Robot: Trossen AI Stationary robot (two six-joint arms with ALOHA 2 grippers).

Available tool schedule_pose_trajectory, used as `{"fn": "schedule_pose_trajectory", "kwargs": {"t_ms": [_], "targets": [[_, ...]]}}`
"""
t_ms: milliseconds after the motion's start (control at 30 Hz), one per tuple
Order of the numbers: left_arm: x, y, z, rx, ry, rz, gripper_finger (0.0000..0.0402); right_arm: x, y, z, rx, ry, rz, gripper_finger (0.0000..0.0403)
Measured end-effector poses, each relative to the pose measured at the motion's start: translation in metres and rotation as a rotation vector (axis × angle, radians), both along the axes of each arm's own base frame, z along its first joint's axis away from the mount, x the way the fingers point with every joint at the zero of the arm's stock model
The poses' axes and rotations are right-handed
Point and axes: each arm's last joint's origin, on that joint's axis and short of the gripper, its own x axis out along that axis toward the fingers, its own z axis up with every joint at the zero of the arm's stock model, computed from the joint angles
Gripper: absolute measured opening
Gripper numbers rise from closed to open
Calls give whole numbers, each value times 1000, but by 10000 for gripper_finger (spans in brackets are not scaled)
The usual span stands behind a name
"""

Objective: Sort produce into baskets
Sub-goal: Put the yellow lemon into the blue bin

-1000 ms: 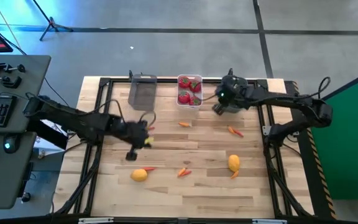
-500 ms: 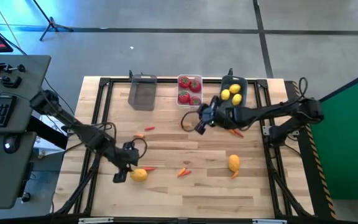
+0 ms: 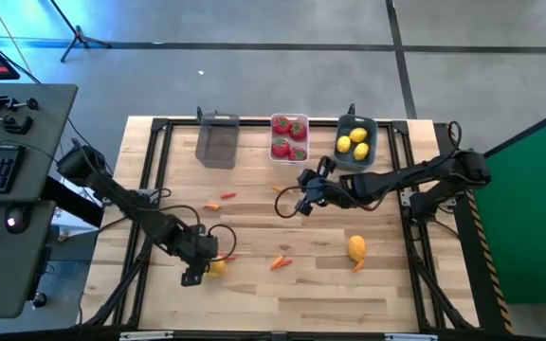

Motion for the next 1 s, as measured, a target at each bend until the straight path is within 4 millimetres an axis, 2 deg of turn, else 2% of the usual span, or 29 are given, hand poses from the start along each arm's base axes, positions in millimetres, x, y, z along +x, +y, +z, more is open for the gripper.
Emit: {"fn": "schedule_pose_trajectory", "kwargs": {"t_ms": [300,500,633,767,933,1000], "targets": [[10,-7,-10,36,6,-58,245,-1,0,-1,-8,20,5,0],[15,-5,-11,34,-14,-66,221,-1,0,-1,-9,21,6,0],[16,-4,-11,39,-14,-71,177,-1,0,-1,-9,22,6,0],[15,-3,-9,61,-37,-98,113,-2,3,-2,-15,36,21,0],[17,3,-3,68,-68,-99,27,-4,16,-2,-14,49,60,0],[17,4,-2,62,-69,-95,8,-4,22,-2,-14,48,81,0]]}}
